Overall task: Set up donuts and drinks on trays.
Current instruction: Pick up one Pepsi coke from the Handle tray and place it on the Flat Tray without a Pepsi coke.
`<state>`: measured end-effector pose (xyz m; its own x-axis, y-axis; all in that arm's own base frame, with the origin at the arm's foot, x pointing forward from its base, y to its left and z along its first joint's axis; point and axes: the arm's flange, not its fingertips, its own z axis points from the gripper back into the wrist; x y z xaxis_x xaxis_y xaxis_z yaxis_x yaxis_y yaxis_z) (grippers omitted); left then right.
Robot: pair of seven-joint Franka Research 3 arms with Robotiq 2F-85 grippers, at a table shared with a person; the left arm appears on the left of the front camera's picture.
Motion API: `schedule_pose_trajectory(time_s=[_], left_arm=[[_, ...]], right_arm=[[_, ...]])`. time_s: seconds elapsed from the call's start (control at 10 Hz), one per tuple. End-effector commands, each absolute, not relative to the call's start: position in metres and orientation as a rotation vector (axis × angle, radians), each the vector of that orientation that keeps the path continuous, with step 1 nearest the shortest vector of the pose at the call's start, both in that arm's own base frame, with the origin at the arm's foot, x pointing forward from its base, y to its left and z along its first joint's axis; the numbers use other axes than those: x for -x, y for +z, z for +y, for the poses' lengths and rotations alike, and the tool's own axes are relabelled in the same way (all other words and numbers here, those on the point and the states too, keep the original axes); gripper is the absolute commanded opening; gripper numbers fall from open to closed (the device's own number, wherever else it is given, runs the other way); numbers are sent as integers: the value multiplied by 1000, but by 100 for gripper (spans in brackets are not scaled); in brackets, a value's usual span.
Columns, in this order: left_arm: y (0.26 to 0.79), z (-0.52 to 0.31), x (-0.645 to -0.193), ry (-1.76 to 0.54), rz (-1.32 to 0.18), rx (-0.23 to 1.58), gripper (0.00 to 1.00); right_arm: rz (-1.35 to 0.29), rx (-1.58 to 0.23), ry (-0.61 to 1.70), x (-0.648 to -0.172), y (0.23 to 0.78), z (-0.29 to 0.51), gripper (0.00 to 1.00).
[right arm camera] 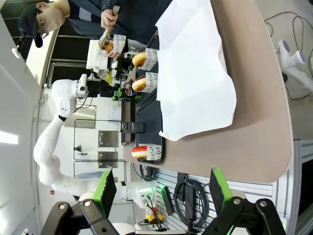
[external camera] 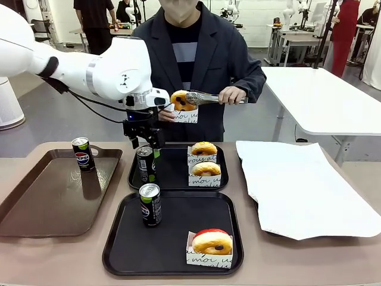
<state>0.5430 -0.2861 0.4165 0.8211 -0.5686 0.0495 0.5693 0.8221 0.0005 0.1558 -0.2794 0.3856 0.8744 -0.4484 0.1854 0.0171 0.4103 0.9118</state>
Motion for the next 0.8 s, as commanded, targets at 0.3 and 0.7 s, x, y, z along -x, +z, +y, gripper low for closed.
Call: schedule_pose_trajectory(time_s=[0.3,0.7], left_arm=[[447,-220,-487,-526,-179,65,100],[455,-175,-452,-462,-233,109,100]], right_arm=[[-468,-1131,-293,-156,385,-279,100],[-468,-1131,-293,-156,385,-279,100]])
